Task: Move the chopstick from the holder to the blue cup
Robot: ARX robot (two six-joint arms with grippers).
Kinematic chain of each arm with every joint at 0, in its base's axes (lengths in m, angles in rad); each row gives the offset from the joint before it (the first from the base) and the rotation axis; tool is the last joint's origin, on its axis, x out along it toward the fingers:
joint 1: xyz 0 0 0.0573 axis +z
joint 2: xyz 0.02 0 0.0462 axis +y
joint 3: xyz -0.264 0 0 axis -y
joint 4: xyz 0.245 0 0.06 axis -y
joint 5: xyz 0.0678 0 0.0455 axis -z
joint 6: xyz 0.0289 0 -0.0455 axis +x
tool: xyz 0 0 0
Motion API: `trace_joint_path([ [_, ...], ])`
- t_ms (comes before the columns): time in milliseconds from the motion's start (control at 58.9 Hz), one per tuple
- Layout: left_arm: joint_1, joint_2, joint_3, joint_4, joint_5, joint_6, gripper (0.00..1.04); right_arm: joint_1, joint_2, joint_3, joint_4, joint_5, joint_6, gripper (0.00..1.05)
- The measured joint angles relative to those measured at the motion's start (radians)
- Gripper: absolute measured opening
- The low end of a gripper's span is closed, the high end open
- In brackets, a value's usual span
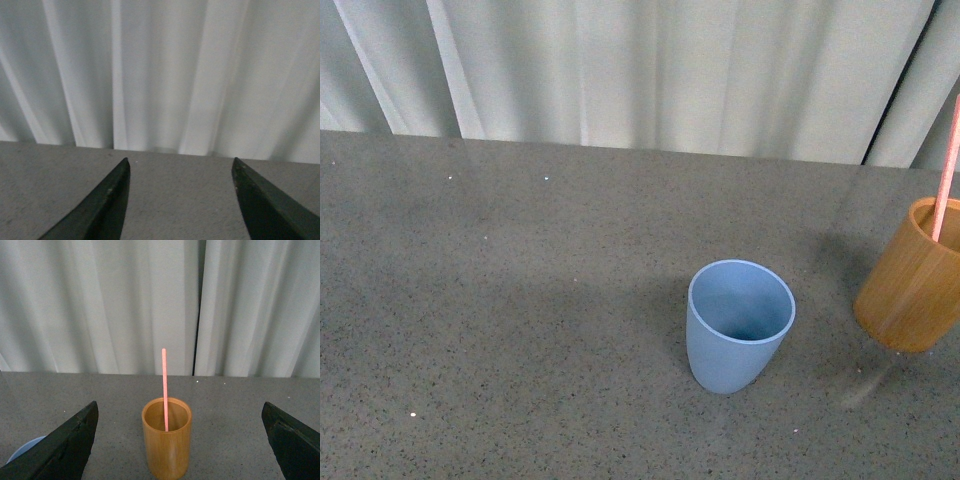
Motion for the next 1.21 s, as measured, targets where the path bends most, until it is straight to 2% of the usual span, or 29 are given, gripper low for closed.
trace_joint_path([
  [306,0.150,-0.209,-0.247,0.027,0.154,0.013,0.04,0.000,0.000,0.000,0.000,0.000,0.000,0.95],
  [714,0.263,-0.428,-0.394,-0.044,0.257,0.015,0.04,0.000,0.000,0.000,0.000,0.000,0.000,0.95],
  [782,0.317,-0.466,-0.409,-0.068,0.332,0.015,0.04,0.000,0.000,0.000,0.000,0.000,0.000,0.95],
  [884,0.359,-0.521,-0.427,-0.103,0.351,0.015,0.04,0.000,0.000,0.000,0.000,0.001,0.000,0.95],
  [1105,0.364,-0.623,-0.455,-0.175,0.354,0.015,0.04,0.000,0.000,0.000,0.000,0.000,0.000,0.95],
  [1206,0.364,-0.649,-0.474,-0.160,0.355,0.016,0.04,0.000,0.000,0.000,0.000,0.000,0.000,0.95],
])
